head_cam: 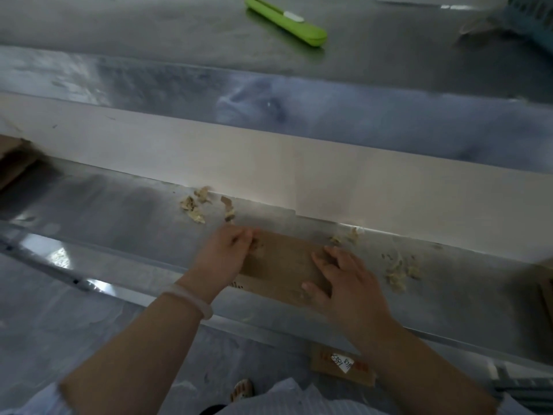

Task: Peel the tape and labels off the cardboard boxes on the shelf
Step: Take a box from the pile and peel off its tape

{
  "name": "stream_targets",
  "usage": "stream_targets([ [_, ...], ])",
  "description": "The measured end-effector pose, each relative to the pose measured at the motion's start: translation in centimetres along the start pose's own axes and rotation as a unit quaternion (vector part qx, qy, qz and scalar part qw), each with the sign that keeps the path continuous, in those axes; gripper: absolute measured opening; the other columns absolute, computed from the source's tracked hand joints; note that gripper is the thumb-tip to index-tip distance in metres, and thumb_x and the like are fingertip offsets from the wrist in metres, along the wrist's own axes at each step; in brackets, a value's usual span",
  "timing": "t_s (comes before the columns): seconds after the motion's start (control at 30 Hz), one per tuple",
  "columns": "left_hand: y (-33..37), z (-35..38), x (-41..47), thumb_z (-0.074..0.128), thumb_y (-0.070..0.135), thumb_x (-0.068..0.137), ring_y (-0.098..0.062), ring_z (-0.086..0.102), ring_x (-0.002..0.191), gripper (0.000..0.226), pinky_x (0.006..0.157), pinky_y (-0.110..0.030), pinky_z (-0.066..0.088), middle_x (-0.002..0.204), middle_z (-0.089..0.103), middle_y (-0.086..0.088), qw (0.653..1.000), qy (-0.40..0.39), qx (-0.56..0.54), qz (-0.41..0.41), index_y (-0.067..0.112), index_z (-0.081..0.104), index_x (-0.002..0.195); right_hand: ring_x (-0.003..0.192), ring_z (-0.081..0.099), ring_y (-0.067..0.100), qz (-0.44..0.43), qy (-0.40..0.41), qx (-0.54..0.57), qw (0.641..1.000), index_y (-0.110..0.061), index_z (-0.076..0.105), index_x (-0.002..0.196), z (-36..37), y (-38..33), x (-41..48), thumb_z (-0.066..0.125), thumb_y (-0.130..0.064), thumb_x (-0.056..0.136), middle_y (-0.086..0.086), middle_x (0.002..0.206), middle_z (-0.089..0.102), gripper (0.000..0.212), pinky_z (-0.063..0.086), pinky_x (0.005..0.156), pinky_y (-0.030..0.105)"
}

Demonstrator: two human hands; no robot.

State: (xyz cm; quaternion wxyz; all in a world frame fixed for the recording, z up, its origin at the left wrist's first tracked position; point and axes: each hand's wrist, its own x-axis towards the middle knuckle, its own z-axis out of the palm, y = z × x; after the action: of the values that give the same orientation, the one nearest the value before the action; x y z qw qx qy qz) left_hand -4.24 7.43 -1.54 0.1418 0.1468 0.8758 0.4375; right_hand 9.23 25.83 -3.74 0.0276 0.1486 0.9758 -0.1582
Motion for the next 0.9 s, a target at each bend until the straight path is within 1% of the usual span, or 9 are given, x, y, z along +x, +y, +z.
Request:
stream_targets([
  [0.1,-0.5,0.1,0.6,0.055,0.018,0.094,-0.011,0.055,0.092,0.026,0.080,-0.019,0.046,0.108,0.056,0.004,0.980,0.016,0.169,0.104,0.026,0.065,0.118,0.138,0.027,0.015,0.004,-0.007,-0.019,1.000,-0.040,0.035,0.146,-0.5,-0.1,0.1,0.017,-0.076,0.071,-0.011,0.148,0.031,0.084,0.031,0.106,0.039],
  [0.2,-1.1,0.5,0.9,0.059,0.021,0.092,-0.022,0.055,0.102,0.033,0.086,-0.027,0.042,0.117,0.053,-0.002,0.967,0.011,0.237,0.093,0.020,0.059,0.125,0.140,0.021,0.017,-0.005,-0.037,-0.045,0.998,-0.047,0.022,0.148,-1.0,-0.1,0.5,0.034,-0.072,0.083,-0.008,0.151,0.023,0.071,0.028,0.107,0.041],
  [0.33,-1.1,0.0,1.4,0.067,0.029,0.086,-0.021,0.055,0.091,0.016,0.076,-0.027,0.043,0.101,0.051,-0.002,0.957,-0.010,0.273,0.102,0.017,0.064,0.096,0.142,0.011,0.017,-0.006,-0.069,-0.070,0.995,-0.051,0.019,0.147,-1.4,-0.1,0.9,0.037,-0.070,0.087,-0.009,0.154,0.014,0.066,0.023,0.110,0.042],
  [0.43,-0.9,-0.1,1.6,0.061,0.028,0.089,-0.021,0.055,0.083,0.018,0.065,-0.026,0.033,0.085,0.045,0.003,0.938,-0.031,0.328,0.113,0.020,0.049,0.078,0.142,0.011,0.016,-0.006,-0.070,-0.072,0.995,-0.052,0.018,0.147,-1.5,-0.1,1.0,0.037,-0.071,0.087,-0.010,0.153,0.013,0.066,0.023,0.110,0.041],
  [0.5,-1.0,0.0,1.5,0.055,0.024,0.092,-0.021,0.056,0.077,0.021,0.063,-0.027,0.036,0.077,0.046,0.004,0.952,-0.007,0.291,0.094,0.019,0.044,0.075,0.142,0.011,0.015,-0.004,-0.067,-0.071,0.995,-0.053,0.018,0.147,-1.5,-0.2,0.9,0.037,-0.071,0.086,-0.010,0.153,0.013,0.066,0.024,0.110,0.041],
  [0.57,-1.4,-0.5,1.8,0.054,0.016,0.093,-0.024,0.061,0.068,0.023,0.061,-0.035,0.051,0.071,0.054,-0.002,0.990,0.031,0.136,0.004,0.017,0.043,0.074,0.142,0.011,0.015,-0.002,-0.070,-0.070,0.995,-0.053,0.018,0.147,-1.5,-0.2,0.8,0.037,-0.071,0.086,-0.011,0.154,0.013,0.066,0.024,0.111,0.040],
  [0.67,-2.9,-1.9,2.1,0.055,0.012,0.093,-0.024,0.063,0.061,0.019,0.058,-0.039,0.056,0.070,0.058,-0.006,0.991,0.113,0.018,-0.075,0.016,0.045,0.077,0.142,0.010,0.015,0.001,-0.075,-0.070,0.995,-0.052,0.018,0.147,-1.7,-0.3,0.8,0.037,-0.071,0.087,-0.011,0.154,0.013,0.066,0.023,0.110,0.040],
  [0.8,-4.6,-2.9,1.9,0.062,0.002,0.083,-0.030,0.062,0.070,0.013,0.064,-0.036,0.051,0.083,0.061,-0.009,0.972,0.189,0.129,0.048,0.013,0.057,0.080,0.142,0.011,0.014,0.005,-0.073,-0.074,0.995,-0.053,0.018,0.147,-1.8,-0.5,0.8,0.036,-0.071,0.087,-0.012,0.153,0.014,0.065,0.023,0.109,0.039],
  [0.9,-4.3,-2.6,1.4,0.064,0.002,0.078,-0.026,0.060,0.075,0.013,0.068,-0.028,0.046,0.096,0.059,-0.011,0.945,0.163,0.211,0.188,0.005,0.068,0.089,0.141,0.011,0.014,0.007,-0.073,-0.075,0.994,-0.053,0.019,0.147,-1.8,-0.6,0.8,0.037,-0.071,0.087,-0.012,0.152,0.014,0.064,0.023,0.110,0.039],
])
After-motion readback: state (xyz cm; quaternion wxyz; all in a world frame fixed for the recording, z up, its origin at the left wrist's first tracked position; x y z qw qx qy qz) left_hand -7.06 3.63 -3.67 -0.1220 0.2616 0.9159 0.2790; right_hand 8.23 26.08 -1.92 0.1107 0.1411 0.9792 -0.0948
